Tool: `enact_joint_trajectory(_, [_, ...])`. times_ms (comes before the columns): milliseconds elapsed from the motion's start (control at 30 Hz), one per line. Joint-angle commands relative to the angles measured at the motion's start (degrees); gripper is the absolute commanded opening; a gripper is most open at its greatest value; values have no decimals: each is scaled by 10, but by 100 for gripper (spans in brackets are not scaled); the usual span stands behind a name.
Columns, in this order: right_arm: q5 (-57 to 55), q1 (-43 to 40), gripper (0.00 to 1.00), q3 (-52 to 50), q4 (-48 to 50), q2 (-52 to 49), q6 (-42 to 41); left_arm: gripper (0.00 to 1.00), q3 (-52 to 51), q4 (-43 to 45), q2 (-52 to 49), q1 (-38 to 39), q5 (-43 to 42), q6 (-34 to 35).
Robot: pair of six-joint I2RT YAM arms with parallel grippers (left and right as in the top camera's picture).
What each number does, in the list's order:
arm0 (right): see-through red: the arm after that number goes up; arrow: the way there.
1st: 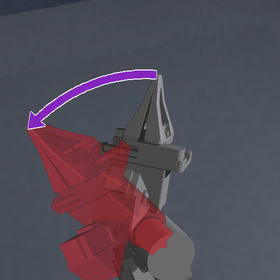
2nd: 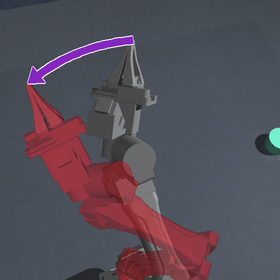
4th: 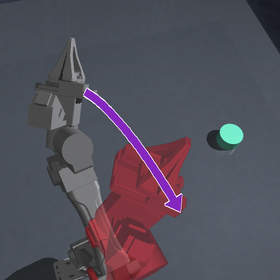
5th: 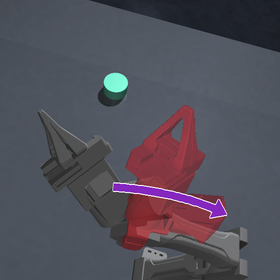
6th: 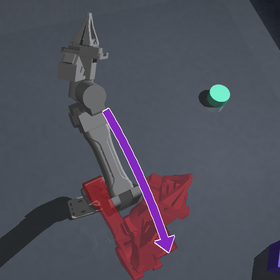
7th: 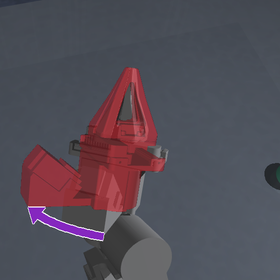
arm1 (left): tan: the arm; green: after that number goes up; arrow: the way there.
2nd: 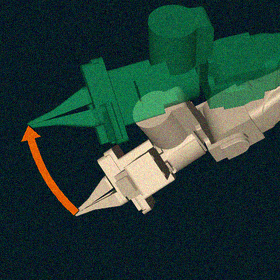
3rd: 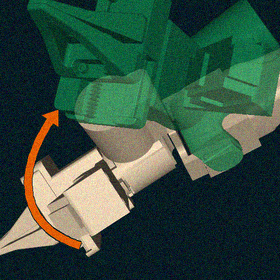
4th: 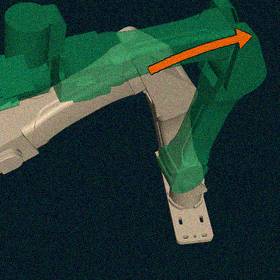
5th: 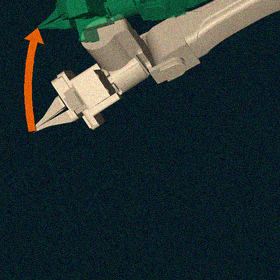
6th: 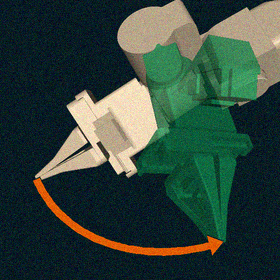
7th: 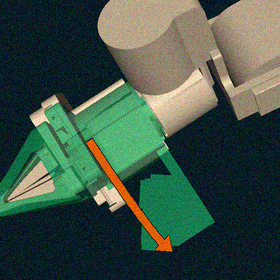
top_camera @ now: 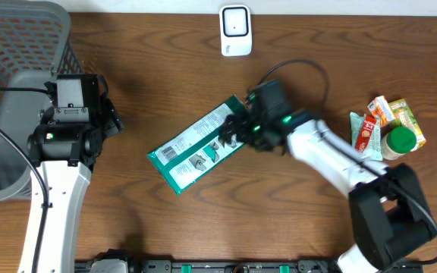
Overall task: Scan the item barcode
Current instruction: 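Move the right gripper left and grasp the green glove pack edge, then pull the glove pack right and tilt it upright with the right gripper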
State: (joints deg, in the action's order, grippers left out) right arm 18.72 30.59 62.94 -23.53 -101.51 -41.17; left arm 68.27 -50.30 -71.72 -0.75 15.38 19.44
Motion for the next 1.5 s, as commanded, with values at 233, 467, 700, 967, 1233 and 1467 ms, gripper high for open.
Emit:
enact_joint_trajectory(233, [-276,162,80,-48,130,-31,-227,87,6,0,2,-3,7,-5])
enact_joint_trajectory(467, [-281,205,71,-48,227,-112,-218,87,6,0,2,-3,7,-5])
enact_joint_trajectory(700, [-267,166,63,-43,120,-96,-140,87,6,0,2,-3,7,-5])
enact_joint_trajectory(967, [-242,68,57,-29,-77,-14,22,87,6,0,2,-3,7,-5])
enact_joint_trajectory(1233, [-118,-10,82,-23,-129,3,112,87,6,0,2,-3,7,-5])
enact_joint_trajectory(1467, [-88,-24,99,-19,-129,22,-38,87,6,0,2,-3,7,-5])
